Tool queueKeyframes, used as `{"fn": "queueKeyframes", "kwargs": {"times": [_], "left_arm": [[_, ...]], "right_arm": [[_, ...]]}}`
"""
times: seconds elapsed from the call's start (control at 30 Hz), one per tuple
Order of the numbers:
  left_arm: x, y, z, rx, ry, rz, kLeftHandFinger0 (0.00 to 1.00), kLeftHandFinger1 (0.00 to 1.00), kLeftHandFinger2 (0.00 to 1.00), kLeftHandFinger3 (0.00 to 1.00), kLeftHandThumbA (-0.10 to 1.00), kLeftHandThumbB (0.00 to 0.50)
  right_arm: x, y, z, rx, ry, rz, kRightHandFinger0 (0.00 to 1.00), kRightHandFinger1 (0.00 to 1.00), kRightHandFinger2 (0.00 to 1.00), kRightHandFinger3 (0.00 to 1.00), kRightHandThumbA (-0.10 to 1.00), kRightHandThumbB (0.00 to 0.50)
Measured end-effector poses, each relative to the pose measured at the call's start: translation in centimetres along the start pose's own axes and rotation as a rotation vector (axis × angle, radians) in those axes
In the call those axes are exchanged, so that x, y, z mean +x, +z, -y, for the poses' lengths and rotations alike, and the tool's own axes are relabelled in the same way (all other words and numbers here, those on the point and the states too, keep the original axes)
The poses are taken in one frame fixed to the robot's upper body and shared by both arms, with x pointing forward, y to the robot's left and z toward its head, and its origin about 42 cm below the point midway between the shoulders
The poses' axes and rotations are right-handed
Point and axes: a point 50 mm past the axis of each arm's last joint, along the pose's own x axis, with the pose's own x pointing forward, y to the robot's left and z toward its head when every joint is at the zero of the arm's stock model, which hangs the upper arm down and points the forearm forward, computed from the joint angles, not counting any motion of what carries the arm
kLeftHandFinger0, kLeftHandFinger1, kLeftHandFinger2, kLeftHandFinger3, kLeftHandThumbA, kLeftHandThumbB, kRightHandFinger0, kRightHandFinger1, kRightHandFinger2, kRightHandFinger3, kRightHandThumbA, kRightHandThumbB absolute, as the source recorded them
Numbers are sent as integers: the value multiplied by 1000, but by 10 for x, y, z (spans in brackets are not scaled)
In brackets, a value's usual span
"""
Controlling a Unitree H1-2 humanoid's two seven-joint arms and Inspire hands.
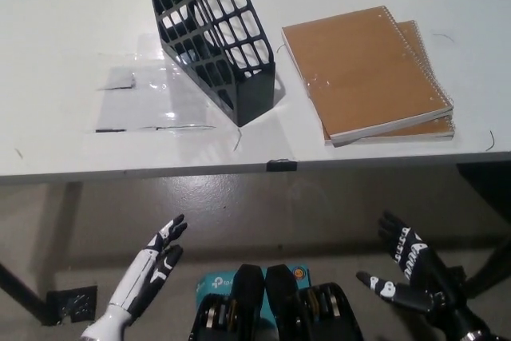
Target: Use the right hand to pick up a book from the book holder on the left side and put it on another book on the right side
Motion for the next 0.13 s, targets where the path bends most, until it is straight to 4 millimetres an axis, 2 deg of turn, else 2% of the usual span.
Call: {"fn": "queueKeyframes", "kwargs": {"times": [0.13], "left_arm": [[-3,-1,1,-2,0,-5,954,1000,1000,1000,1000,237]], "right_arm": [[0,0,-1,2,3,0,1000,1000,1000,1000,781,194]]}}
